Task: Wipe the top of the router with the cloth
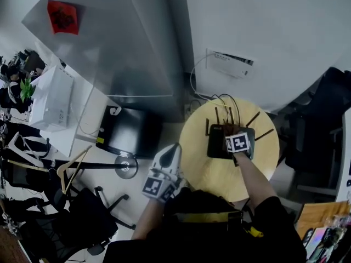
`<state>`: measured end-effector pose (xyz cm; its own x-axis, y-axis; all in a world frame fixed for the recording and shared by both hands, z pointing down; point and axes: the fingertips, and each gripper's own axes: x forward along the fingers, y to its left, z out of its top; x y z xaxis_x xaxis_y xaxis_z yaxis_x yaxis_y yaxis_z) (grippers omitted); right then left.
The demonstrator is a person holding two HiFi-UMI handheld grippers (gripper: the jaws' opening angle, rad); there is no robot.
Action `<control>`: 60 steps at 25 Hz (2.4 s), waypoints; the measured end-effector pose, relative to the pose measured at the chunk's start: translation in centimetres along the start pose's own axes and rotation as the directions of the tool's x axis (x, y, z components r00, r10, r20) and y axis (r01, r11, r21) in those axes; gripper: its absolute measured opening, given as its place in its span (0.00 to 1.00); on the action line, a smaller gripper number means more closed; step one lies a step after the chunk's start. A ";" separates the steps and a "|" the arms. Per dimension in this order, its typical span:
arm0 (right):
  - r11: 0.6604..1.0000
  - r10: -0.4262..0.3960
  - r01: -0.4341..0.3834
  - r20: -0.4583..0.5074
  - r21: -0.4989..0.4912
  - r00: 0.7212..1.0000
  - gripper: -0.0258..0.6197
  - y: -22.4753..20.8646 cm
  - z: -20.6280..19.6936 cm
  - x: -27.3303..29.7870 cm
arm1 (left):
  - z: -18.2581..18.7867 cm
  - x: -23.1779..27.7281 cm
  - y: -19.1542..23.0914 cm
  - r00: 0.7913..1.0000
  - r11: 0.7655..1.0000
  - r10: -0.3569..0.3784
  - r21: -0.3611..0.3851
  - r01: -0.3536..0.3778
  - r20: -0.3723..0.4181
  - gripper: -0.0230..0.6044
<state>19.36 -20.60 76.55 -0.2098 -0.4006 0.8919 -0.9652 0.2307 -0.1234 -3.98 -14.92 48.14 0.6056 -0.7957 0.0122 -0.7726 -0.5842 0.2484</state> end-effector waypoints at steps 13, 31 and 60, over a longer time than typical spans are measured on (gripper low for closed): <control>0.992 -0.113 0.114 -0.021 0.053 0.993 0.14 -6.3 -2.5 -2.1 | -0.1 1.3 -2.1 0.998 0.998 -0.067 0.009 0.067 -0.005 0.02; 0.984 -0.176 0.175 0.059 0.029 0.983 0.14 -9.9 -1.8 -3.9 | 0.4 1.3 -4.3 0.992 0.991 -0.129 0.019 0.129 -0.009 0.02; 0.960 0.276 -0.279 0.069 0.041 0.959 0.14 12.4 -0.3 -2.6 | 0.9 -1.4 -1.1 0.995 0.995 -0.099 -0.031 0.099 0.015 0.02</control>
<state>8.00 -16.40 72.85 -0.4779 -0.3816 0.7912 -0.8740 0.2966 -0.3848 -4.13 -13.33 46.96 0.6761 -0.7363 -0.0271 -0.7024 -0.6552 0.2780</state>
